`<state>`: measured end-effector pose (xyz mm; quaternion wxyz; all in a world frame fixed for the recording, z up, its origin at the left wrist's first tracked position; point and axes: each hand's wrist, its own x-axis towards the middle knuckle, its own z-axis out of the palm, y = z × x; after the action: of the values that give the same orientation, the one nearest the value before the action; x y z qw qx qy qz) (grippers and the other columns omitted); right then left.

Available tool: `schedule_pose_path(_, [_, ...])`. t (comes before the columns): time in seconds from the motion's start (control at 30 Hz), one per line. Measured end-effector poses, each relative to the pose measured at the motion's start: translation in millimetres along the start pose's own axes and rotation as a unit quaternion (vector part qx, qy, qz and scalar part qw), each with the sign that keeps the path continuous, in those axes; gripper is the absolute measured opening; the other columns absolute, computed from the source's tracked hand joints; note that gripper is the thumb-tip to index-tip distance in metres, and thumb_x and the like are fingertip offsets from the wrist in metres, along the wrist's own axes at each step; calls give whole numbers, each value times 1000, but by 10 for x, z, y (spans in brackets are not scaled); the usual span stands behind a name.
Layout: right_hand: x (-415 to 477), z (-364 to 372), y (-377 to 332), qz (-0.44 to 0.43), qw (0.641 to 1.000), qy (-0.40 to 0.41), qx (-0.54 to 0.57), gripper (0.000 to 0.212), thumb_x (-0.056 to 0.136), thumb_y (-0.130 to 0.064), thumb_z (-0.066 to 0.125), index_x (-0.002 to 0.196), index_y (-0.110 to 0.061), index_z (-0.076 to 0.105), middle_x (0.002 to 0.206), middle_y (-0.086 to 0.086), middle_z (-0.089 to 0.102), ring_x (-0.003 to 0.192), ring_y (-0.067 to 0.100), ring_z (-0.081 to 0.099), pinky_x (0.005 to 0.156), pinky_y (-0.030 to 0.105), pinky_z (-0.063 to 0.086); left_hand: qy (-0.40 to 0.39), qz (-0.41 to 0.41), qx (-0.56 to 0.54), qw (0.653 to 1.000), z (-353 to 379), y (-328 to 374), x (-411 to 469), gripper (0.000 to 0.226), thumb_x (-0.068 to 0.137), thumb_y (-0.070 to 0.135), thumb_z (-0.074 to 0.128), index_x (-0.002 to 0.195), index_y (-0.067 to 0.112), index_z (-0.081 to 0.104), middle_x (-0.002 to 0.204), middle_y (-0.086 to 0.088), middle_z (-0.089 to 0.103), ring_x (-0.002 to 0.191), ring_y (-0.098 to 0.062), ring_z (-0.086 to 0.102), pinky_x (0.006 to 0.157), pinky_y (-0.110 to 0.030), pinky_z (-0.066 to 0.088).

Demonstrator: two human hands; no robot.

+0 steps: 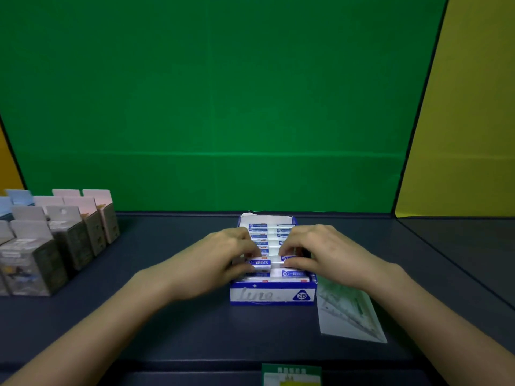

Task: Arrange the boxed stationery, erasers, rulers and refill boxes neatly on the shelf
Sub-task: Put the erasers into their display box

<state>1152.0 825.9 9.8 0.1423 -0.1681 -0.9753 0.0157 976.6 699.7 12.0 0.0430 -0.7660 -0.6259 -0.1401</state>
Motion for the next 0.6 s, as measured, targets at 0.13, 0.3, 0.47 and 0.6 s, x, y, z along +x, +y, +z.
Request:
schedule_pose_path(0.13, [-5, 0, -4, 9, 1000, 4, -1, 22, 87, -37, 57, 105, -27, 62, 105, -12, 61, 92, 7, 55, 82, 28, 46, -6, -3, 12, 1000, 53, -16, 14, 26, 91, 33, 50, 112, 20, 58, 109, 3, 55, 103, -10, 46, 88, -19, 35])
schedule_pose_path(0.3, [-14, -6, -11, 16, 1000, -1, 12, 21, 87, -37, 57, 105, -27, 63, 104, -13, 61, 91, 5, 55, 82, 27, 47, 5, -9, 10, 1000, 69, -40, 26, 21, 88, 30, 55, 107, 20, 60, 106, 3, 60, 95, -7, 47, 82, -17, 34])
schedule_pose_path(0.47, [-14, 9, -8, 22, 1000, 3, 12, 21, 86, -37, 58, 104, -27, 63, 105, -13, 61, 91, 4, 54, 82, 26, 46, 13, -22, 6, 1000, 55, -31, 23, 20, 85, 28, 60, 103, 22, 67, 104, 5, 61, 91, -10, 55, 82, -24, 43])
schedule_pose_path(0.6, [-20, 28, -7, 29, 999, 13, 19, 22, 86, -37, 58, 105, -27, 64, 105, -14, 61, 90, 2, 51, 80, 23, 42, 3, -20, 4, 1000, 75, -48, 27, 20, 85, 30, 59, 101, 22, 69, 99, 6, 59, 89, -9, 55, 79, -25, 43])
